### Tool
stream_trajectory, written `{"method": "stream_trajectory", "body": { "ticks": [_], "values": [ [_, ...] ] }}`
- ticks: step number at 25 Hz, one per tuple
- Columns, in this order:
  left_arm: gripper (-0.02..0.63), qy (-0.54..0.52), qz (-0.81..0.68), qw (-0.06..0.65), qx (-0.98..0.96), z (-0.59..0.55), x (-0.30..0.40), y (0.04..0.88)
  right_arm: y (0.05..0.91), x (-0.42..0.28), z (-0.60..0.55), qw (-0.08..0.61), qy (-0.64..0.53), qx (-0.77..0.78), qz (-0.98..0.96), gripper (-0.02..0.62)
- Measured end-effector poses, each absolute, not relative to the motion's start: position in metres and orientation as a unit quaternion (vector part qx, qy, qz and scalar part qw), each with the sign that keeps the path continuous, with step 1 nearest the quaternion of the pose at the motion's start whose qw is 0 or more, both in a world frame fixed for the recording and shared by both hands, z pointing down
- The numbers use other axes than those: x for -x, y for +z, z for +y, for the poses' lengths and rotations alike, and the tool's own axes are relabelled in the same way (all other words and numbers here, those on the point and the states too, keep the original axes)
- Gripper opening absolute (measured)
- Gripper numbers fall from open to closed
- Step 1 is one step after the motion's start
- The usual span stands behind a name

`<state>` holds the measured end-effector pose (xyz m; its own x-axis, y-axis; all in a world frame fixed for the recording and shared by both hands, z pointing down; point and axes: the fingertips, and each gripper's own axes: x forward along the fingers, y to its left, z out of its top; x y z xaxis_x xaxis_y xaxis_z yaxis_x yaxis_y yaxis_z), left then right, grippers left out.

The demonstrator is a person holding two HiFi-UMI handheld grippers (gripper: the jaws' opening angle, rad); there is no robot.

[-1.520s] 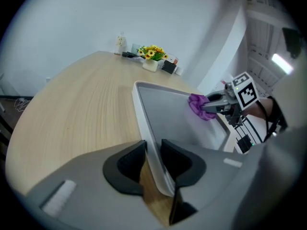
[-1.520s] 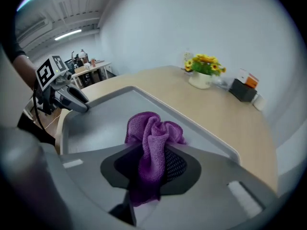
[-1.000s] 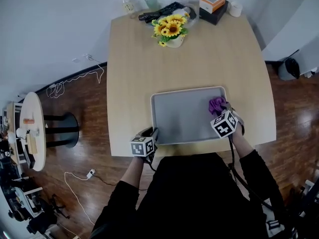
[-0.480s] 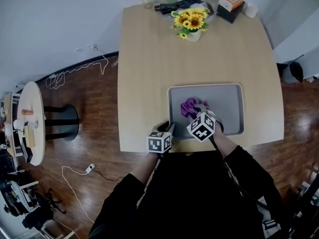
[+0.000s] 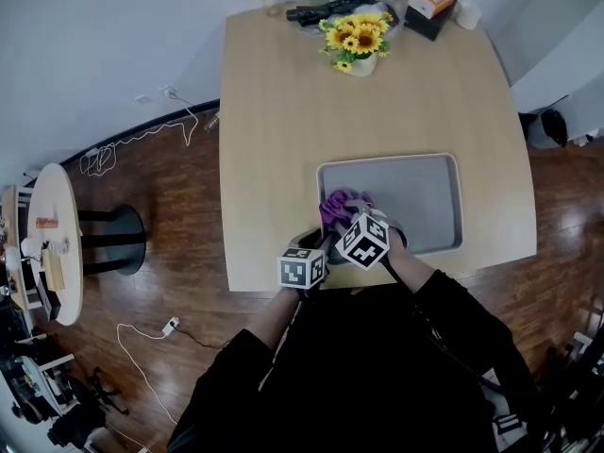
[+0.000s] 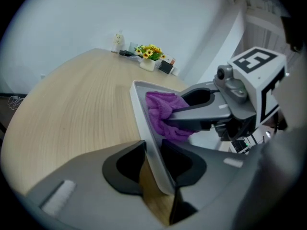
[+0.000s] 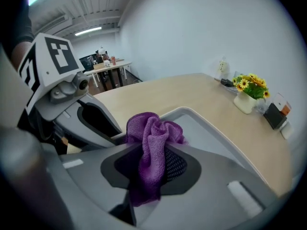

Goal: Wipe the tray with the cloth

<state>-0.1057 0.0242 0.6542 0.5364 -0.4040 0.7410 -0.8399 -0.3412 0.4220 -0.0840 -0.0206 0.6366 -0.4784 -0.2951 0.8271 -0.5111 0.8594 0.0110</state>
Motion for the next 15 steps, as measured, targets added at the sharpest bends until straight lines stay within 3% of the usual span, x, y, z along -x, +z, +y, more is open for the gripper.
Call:
{"method": "stream_trajectory", "body": {
  "ticks": [5,15],
  "values": [
    [0.097,0.268,-0.408,0.406,-0.772,0.026,0.109,0.655,0.637,0.016,-0.017,0.462,0.132,-0.264,-0.836,0.091],
    [0.095,0.294,-0.426,0.377,-0.768,0.026,0.104,0.653,0.636,-0.210,-0.020,0.490,0.171,-0.378,-0.767,0.091]
  ]
}}
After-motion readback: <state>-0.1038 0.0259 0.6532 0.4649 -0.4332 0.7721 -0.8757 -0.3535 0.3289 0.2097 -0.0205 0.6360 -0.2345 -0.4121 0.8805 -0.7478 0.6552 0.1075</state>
